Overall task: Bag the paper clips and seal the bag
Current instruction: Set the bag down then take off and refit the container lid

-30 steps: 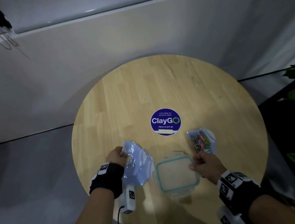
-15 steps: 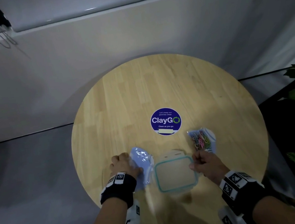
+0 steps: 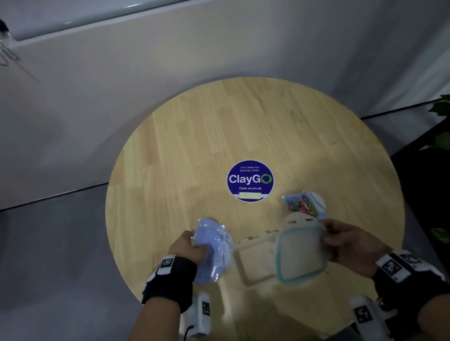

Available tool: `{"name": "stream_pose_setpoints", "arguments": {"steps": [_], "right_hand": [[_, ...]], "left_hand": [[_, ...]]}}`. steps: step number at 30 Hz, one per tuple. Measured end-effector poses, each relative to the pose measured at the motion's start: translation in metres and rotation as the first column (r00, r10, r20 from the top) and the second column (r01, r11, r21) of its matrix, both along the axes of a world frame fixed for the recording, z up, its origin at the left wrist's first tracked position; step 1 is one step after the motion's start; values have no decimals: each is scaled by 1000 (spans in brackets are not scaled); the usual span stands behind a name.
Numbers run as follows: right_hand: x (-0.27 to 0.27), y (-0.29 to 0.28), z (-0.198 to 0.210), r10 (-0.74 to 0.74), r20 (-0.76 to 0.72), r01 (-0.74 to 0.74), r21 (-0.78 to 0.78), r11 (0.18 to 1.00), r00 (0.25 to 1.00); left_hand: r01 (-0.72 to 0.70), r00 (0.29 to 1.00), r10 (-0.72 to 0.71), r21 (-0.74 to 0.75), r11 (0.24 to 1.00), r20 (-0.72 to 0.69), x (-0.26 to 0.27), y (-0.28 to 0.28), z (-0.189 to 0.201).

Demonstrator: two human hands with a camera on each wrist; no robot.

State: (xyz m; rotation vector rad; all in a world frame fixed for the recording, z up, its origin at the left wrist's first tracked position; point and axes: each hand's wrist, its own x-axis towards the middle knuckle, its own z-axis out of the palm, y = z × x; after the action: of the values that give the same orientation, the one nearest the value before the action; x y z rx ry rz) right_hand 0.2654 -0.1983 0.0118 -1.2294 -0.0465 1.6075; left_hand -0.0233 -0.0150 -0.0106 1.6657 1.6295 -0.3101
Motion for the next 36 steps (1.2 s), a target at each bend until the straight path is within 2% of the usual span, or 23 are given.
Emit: {"name": "stream_pose_setpoints", "arguments": {"steps": [3, 5, 8, 10, 12, 14, 16, 18, 20, 22, 23, 24, 26, 28, 30, 33, 36], "right_hand": [[12, -3, 1, -19, 33, 20, -48, 999, 999], [9, 0, 7, -8, 80, 16, -102, 995, 997], [-7, 13, 19, 43, 119, -32, -95, 995, 992], [-18, 30, 33, 16, 147, -7, -57, 998, 989], [-22, 46, 40, 67, 104, -68, 6, 998, 992], [-21, 56, 46, 180, 63, -183, 53, 982, 982], [-24, 62, 56, 292, 127, -301, 51, 952, 948], [-33, 65, 58, 451, 214, -461, -3, 887, 866], [-41, 68, 51, 604, 356, -603, -128, 787, 713], [-43, 65, 37, 696, 465, -652, -285, 703, 548], [-41, 62, 29, 712, 485, -625, -362, 692, 507], [-40, 60, 23, 702, 480, -591, -388, 707, 525], [-37, 52, 15, 662, 468, -538, -386, 749, 586], [-37, 46, 10, 640, 468, -506, -392, 769, 610], [-41, 46, 12, 646, 469, -507, -400, 764, 602], [-51, 51, 10, 640, 442, -496, -406, 768, 628], [-59, 54, 7, 637, 411, -482, -425, 767, 652]], "left_hand": [[74, 996, -76, 23, 997, 56, -1, 4, 10], [75, 989, -83, 71, 995, 120, 0, 6, 23], [44, 946, -82, 129, 991, 312, 4, 8, 49], [64, 910, -118, 147, 987, 398, 8, 7, 69], [110, 901, -172, 174, 979, 398, 14, 6, 87], [169, 898, -213, 145, 975, 384, 22, 3, 99], [269, 881, -274, 66, 961, 385, 35, -4, 103], [389, 847, -373, 36, 920, 378, 51, -18, 99], [471, 817, -456, 46, 881, 353, 68, -31, 90], [480, 813, -476, 75, 874, 335, 79, -40, 79], [439, 827, -439, 86, 895, 350, 80, -42, 74], [362, 848, -370, 94, 927, 379, 79, -43, 70], [118, 889, -139, 75, 990, 436, 69, -45, 59], [-81, 859, 92, -43, 996, 503, 56, -51, 51], [-137, 815, 211, -175, 975, 539, 48, -62, 48], [-133, 811, 205, -169, 977, 547, 52, -77, 45], [-74, 833, 109, -87, 994, 542, 60, -79, 45]]}}
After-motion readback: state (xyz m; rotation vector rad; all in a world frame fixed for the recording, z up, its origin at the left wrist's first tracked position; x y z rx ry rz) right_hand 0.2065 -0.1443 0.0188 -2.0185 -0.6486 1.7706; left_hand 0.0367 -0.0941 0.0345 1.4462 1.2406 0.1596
